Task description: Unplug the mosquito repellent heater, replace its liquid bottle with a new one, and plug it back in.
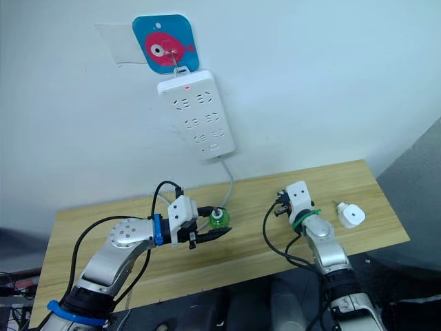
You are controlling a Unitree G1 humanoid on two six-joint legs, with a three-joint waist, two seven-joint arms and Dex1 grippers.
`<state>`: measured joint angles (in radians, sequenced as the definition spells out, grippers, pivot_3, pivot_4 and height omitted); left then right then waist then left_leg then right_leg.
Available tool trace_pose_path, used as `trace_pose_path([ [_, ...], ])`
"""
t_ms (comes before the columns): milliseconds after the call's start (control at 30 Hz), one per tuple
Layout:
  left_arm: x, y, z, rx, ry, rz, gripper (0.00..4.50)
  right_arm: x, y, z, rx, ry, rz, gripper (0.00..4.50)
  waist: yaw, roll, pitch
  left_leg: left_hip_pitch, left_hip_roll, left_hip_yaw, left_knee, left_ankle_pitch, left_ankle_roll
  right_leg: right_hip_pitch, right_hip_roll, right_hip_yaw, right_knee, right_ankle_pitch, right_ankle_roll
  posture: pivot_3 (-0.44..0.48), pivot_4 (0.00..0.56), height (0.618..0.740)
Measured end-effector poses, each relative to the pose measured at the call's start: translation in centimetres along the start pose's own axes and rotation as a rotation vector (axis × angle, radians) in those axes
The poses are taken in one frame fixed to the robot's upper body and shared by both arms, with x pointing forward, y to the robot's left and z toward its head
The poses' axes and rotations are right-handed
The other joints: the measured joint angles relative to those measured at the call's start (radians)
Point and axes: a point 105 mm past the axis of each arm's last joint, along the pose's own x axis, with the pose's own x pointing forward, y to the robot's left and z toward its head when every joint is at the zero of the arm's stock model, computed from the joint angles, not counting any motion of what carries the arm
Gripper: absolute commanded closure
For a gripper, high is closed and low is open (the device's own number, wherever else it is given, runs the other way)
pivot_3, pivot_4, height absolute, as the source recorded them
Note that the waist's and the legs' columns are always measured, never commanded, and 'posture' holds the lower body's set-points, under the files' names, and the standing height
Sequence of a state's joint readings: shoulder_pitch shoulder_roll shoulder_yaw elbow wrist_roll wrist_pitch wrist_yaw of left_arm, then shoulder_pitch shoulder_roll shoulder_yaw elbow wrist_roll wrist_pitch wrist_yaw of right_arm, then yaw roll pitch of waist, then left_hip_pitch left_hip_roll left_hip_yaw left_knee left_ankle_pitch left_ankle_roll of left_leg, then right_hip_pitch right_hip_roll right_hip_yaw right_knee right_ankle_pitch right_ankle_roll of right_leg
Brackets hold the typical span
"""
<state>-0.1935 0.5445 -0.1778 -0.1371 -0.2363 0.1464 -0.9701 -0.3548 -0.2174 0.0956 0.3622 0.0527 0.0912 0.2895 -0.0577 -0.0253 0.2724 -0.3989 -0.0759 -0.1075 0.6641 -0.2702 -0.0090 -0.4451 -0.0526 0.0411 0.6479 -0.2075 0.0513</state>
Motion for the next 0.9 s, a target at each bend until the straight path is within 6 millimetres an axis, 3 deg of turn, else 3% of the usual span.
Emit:
trace_pose_path([
  [133,-0.1,-0.2,0.4,0.012,-0.009,-0.003,2.27,0.3,-0.1,-0.9,0.016,0.013,-0.011,4.22,0.001,0.000,0.000,0.000,0.000,0.000,0.000,0.000,0.000,0.000,0.000,0.000,0.000,0.000,0.000,-0.020,0.317,0.740],
  [167,-0.1,-0.1,0.3,0.011,-0.008,0.001,2.27,0.3,-0.1,-1.0,0.020,0.013,-0.011,3.50,0.001,0.000,0.000,0.000,0.000,0.000,0.000,0.000,0.000,0.000,0.000,0.000,0.000,0.000,0.000,-0.021,0.315,0.740],
  [200,-0.2,-0.1,0.3,0.011,-0.006,0.003,2.27,0.3,-0.1,-1.1,0.021,0.011,-0.012,3.36,0.001,0.000,0.000,0.000,0.000,0.000,0.000,0.000,0.000,0.000,0.000,0.000,0.000,0.000,0.000,-0.021,0.313,0.740],
  [367,-0.3,0.0,0.3,0.011,-0.004,0.005,2.27,0.1,-0.2,-1.4,0.018,0.017,-0.006,1.51,0.001,0.000,0.000,0.000,0.000,0.000,0.000,0.000,0.000,0.000,0.000,0.000,0.000,0.000,0.000,-0.029,0.297,0.740],
  [500,-0.3,-0.1,0.2,0.006,-0.006,0.014,2.27,-1.4,-0.5,-1.4,-0.033,0.005,0.014,0.03,0.002,0.000,0.000,0.000,0.000,-0.001,0.000,0.000,0.000,0.000,0.000,0.000,-0.001,0.000,0.000,-0.037,0.289,0.740],
  [600,-0.3,-0.1,0.1,0.002,-0.006,0.023,2.27,-2.7,-0.5,-0.7,-0.070,-0.025,0.041,0.01,0.002,0.000,0.000,0.000,0.000,-0.001,0.000,0.000,0.000,0.001,0.000,0.000,0.000,0.000,0.000,-0.040,0.285,0.740],
  [733,-0.3,-0.2,0.0,0.000,-0.007,0.024,2.27,-4.4,0.6,2.0,-0.059,-0.088,0.134,0.01,0.002,0.000,0.000,0.000,0.000,-0.001,0.000,0.000,0.000,0.001,0.000,0.000,-0.001,0.000,0.000,-0.063,0.278,0.740],
  [900,-0.1,-0.3,0.7,0.022,-0.057,0.000,2.27,-8.9,7.6,7.6,-0.031,-0.183,0.636,0.01,0.001,0.000,0.000,0.001,0.000,-0.003,0.000,0.000,0.000,0.003,0.000,-0.002,-0.002,0.000,0.000,-0.078,0.279,0.740],
])
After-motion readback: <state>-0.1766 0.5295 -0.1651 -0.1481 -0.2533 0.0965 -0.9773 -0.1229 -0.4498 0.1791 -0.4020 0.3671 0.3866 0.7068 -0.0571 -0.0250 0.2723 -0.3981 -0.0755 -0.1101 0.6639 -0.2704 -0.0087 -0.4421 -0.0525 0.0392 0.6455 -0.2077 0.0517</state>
